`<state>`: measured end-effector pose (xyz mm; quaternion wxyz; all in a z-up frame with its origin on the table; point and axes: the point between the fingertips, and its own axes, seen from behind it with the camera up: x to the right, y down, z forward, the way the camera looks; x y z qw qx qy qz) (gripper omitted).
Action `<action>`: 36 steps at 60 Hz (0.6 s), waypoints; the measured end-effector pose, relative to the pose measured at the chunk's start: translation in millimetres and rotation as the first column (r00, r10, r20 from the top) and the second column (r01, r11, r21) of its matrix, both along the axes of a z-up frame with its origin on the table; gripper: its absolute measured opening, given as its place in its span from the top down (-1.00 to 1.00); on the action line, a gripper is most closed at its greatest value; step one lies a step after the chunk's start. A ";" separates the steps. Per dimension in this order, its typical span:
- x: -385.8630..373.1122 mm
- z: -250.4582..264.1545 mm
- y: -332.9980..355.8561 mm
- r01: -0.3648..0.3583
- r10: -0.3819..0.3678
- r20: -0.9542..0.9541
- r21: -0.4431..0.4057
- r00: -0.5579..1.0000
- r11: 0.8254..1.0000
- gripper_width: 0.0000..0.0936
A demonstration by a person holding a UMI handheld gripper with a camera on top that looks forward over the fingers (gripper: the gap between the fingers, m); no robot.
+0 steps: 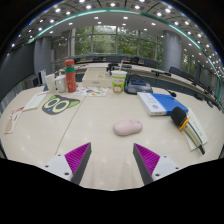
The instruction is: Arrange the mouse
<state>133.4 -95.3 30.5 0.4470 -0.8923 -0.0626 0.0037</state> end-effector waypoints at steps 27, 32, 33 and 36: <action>21.4 -40.4 115.8 0.070 -0.074 -0.079 -0.055 0.994 0.996 -0.82; 20.2 -40.1 127.7 0.079 -0.083 -0.073 -0.054 0.994 0.995 -0.81; 19.8 -40.1 129.9 0.082 -0.085 -0.071 -0.053 0.994 0.995 -0.80; 19.8 -41.7 136.8 0.092 -0.095 -0.062 -0.055 0.994 0.994 -0.78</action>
